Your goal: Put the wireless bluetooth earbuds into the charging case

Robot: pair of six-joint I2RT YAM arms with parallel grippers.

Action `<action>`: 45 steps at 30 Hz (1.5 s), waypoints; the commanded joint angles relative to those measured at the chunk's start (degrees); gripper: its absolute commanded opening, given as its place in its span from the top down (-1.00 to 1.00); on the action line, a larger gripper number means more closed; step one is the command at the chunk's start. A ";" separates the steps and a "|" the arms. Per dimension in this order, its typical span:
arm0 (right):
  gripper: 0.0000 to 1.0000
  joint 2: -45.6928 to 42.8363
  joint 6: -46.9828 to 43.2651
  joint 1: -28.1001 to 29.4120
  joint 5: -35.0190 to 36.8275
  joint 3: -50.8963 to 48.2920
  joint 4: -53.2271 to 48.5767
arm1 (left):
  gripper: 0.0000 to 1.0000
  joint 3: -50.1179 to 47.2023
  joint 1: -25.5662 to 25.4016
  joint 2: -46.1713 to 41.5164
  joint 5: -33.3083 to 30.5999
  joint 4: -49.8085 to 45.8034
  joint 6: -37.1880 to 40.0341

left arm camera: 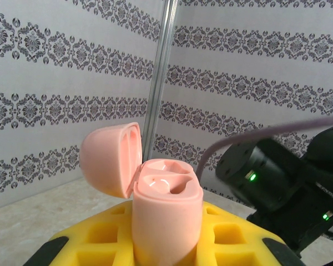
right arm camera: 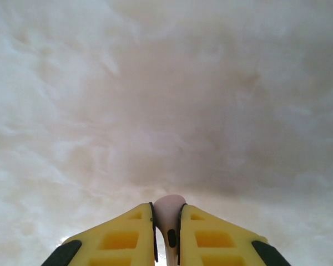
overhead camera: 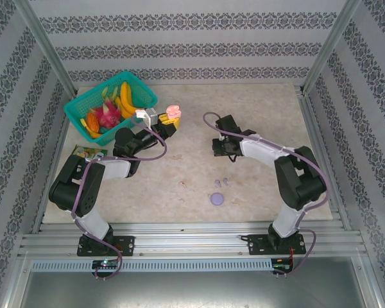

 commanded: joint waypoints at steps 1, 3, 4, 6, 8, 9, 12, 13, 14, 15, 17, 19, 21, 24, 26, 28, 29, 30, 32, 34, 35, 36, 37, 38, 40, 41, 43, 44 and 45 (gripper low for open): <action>0.72 -5.28 1.46 -0.38 -1.94 -1.21 5.79 | 1.00 -0.41 -0.53 -1.98 0.76 2.12 0.42; 0.71 -7.99 1.50 -0.38 -2.70 -1.37 6.94 | 1.00 -0.32 -0.51 -1.98 0.98 2.04 0.41; 0.71 -9.37 1.64 -0.38 -3.09 -1.41 7.58 | 1.00 -0.30 -0.53 -1.98 1.13 2.03 0.53; 0.71 -12.31 1.72 -0.38 -4.22 -1.39 9.05 | 1.00 -0.04 -0.50 -1.88 1.42 1.79 0.59; 0.71 -14.91 1.82 -0.27 -5.54 -1.06 10.38 | 1.00 0.25 -0.60 -1.74 1.82 1.63 0.58; 0.70 -16.27 1.84 -0.16 -6.18 -0.82 11.30 | 1.00 0.37 -0.54 -1.64 2.06 1.59 0.56; 0.70 -19.62 1.99 0.06 -8.02 0.09 13.81 | 1.00 0.98 -0.57 -1.30 2.70 1.45 0.38; 0.69 -20.42 1.85 0.22 -8.74 0.46 14.58 | 1.00 1.24 -0.64 -1.19 2.86 1.43 0.25; 0.69 -21.30 1.85 0.40 -9.34 0.98 15.45 | 1.00 1.43 -0.70 -1.09 3.05 1.61 0.04; 0.69 -22.11 1.75 0.65 -9.99 1.56 16.39 | 1.00 1.70 -0.75 -1.01 3.22 1.48 0.02; 0.69 -23.05 1.62 1.23 -11.09 2.47 18.19 | 1.00 2.26 -1.00 -0.70 3.55 1.33 -0.09; 0.69 -23.59 1.64 1.85 -12.59 3.22 20.59 | 1.00 2.88 -1.25 -0.43 3.76 1.06 -0.16; 0.69 -23.83 1.95 2.59 -13.73 3.79 23.58 | 1.00 3.58 -1.53 -0.02 4.06 1.06 -0.29; 0.69 -22.93 3.22 3.09 -16.08 4.56 27.52 | 1.00 4.49 -1.97 0.71 4.05 1.13 -0.93; 0.69 -22.07 4.57 3.22 -17.38 4.60 30.52 | 1.00 5.16 -2.32 1.04 4.04 1.15 -1.12; 0.69 -21.06 5.99 3.22 -18.64 4.52 33.32 | 1.00 5.65 -2.65 1.33 3.88 0.93 -1.13; 0.69 -20.53 6.96 3.22 -19.25 4.39 35.07 | 1.00 5.90 -2.80 1.43 3.88 0.73 -1.13; 0.69 -19.96 7.75 3.22 -19.70 4.39 36.28 | 1.00 6.21 -2.98 1.48 3.86 0.62 -1.19; 0.69 -18.96 8.99 3.18 -20.61 4.57 38.07 | 1.00 6.61 -3.27 1.78 3.70 0.45 -1.20; 0.68 -18.05 10.17 3.22 -21.28 4.56 39.81 | 1.00 6.97 -3.40 2.01 3.53 0.44 -1.37; 0.69 -17.65 10.56 3.30 -21.66 4.56 40.70 | 1.00 7.21 -3.50 2.19 3.45 0.44 -1.40; 0.69 -17.26 10.96 3.31 -22.04 4.49 41.41 | 1.00 7.41 -3.58 2.31 3.36 0.55 -1.47; 0.69 -16.91 11.30 3.32 -22.34 4.48 41.89 | 1.00 7.58 -3.64 2.45 3.26 0.53 -1.55; 0.69 -16.69 11.44 3.40 -22.52 4.51 42.24 | 1.00 7.82 -3.66 2.50 3.17 0.61 -1.58; 0.69 -16.25 11.54 3.62 -22.79 4.39 42.68 | 1.00 8.13 -3.77 2.74 3.11 0.76 -1.66; 0.69 -16.15 11.57 3.75 -22.78 4.32 42.85 | 1.00 8.27 -3.82 2.83 3.10 0.78 -1.72; 0.69 -15.87 11.53 3.92 -22.90 4.13 43.18 | 1.00 8.40 -3.88 2.94 3.03 0.80 -1.78; 0.69 -15.76 11.56 4.07 -23.01 4.05 43.25 | 1.00 8.54 -3.90 3.00 3.02 0.78 -1.78; 0.69 -15.62 11.56 4.18 -23.06 4.04 43.26 | 1.00 8.60 -3.88 3.05 3.00 0.80 -1.81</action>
